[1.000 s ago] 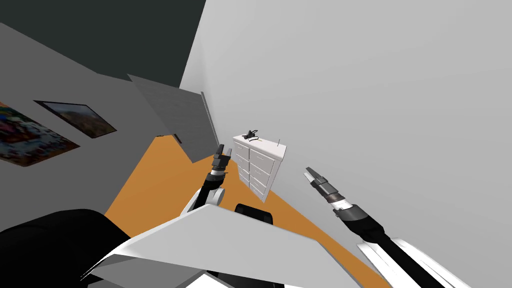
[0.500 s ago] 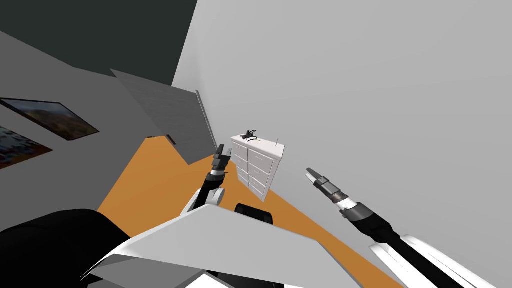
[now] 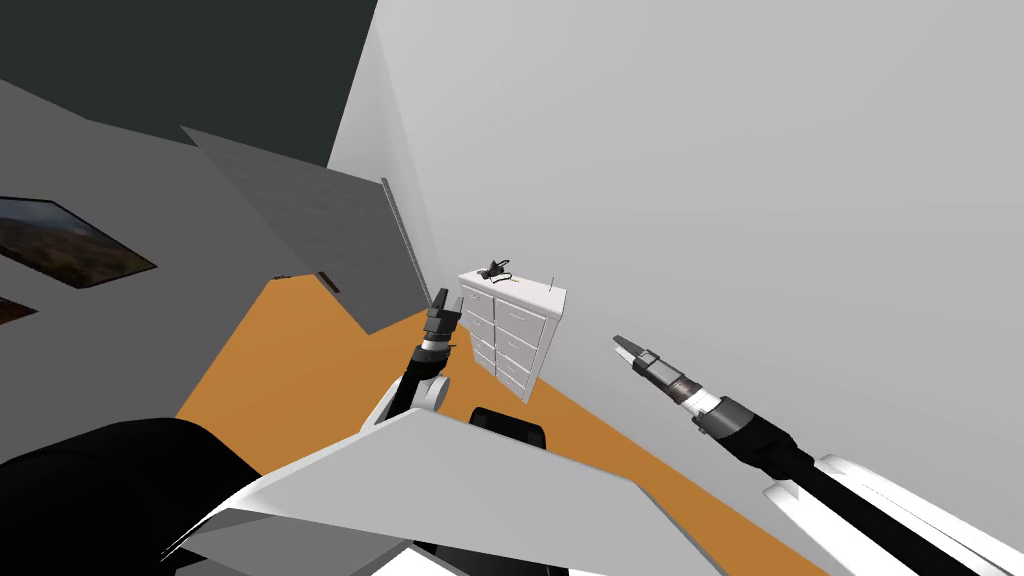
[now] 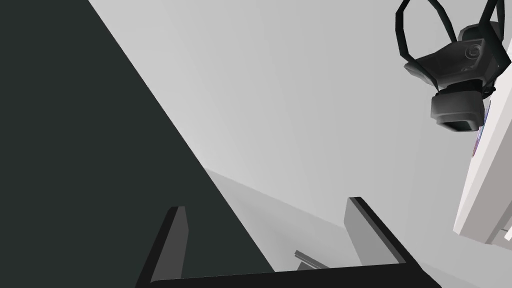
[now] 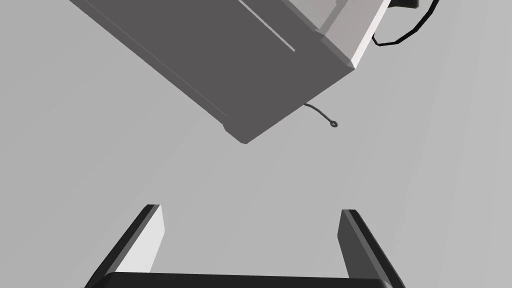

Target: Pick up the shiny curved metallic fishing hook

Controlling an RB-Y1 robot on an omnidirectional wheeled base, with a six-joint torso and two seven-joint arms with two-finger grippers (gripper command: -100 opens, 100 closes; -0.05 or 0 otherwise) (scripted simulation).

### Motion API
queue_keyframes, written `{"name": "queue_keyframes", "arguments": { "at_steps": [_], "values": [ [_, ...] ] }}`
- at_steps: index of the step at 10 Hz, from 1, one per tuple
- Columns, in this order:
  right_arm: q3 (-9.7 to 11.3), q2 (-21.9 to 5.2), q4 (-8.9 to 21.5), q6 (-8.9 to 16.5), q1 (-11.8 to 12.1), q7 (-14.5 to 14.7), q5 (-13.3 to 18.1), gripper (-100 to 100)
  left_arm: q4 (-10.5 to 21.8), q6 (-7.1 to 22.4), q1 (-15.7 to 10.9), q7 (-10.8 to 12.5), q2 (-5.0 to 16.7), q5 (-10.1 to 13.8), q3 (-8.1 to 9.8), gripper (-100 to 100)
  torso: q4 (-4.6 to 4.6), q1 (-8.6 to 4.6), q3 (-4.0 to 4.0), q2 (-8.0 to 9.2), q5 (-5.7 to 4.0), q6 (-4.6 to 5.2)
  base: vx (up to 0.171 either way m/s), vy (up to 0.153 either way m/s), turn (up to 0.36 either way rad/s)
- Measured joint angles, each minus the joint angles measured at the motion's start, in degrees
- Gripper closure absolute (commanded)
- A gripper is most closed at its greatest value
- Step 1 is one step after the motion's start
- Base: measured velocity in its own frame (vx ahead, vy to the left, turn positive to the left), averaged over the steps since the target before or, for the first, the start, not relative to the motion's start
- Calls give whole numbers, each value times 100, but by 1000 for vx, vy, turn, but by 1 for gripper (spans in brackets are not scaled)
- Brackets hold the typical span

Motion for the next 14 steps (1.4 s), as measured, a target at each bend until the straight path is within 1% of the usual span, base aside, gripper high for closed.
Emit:
{"name": "queue_keyframes", "arguments": {
  "at_steps": [2,4,6,7,8,9,10,11,12,13,14],
  "values": [
    [-69,-350,158,-24,63,-105,-22,-100,0,0,0,0,0,0,0,0,0,4,0,0,1,1,5,26,-45],
    [-77,-652,184,-43,73,-125,-24,-100,0,0,0,0,0,0,0,0,0,-5,-1,-1,-2,0,3,13,-64],
    [-168,-996,317,-57,159,-231,-48,-100,0,0,0,0,0,0,0,0,0,4,-1,-1,0,1,7,28,-45],
    [-172,-1174,344,-68,160,-251,-51,-100,0,0,0,0,0,0,0,0,-1,2,-2,-2,0,-1,7,27,-112],
    [-246,-1357,420,-72,227,-315,-67,-100,0,0,1,0,0,0,0,0,0,3,-1,-2,0,4,6,33,-104],
    [-274,-1545,506,-99,249,-372,-76,-100,0,0,0,0,0,0,0,0,0,4,-1,-1,0,1,6,20,1],
    [-268,-1725,522,-102,244,-387,-77,-100,0,0,0,0,0,0,0,0,-1,2,-2,-3,0,-1,15,35,-107],
    [-339,-1915,648,-139,312,-453,-88,-100,0,0,1,0,0,0,0,0,-1,5,-2,-4,0,4,17,37,-89],
    [-342,-2091,715,-157,316,-497,-91,-100,0,0,0,0,0,0,0,0,-1,6,-3,-6,0,0,6,17,9],
    [-312,-2267,726,-144,286,-505,-94,-100,0,0,0,0,0,0,0,0,-2,2,-3,-5,0,-2,-2,1,18],
    [-333,-2388,716,-133,306,-507,-94,-100,0,0,0,0,0,0,0,0,-1,-4,-1,-2,-2,0,9,27,-135]
  ]
}}
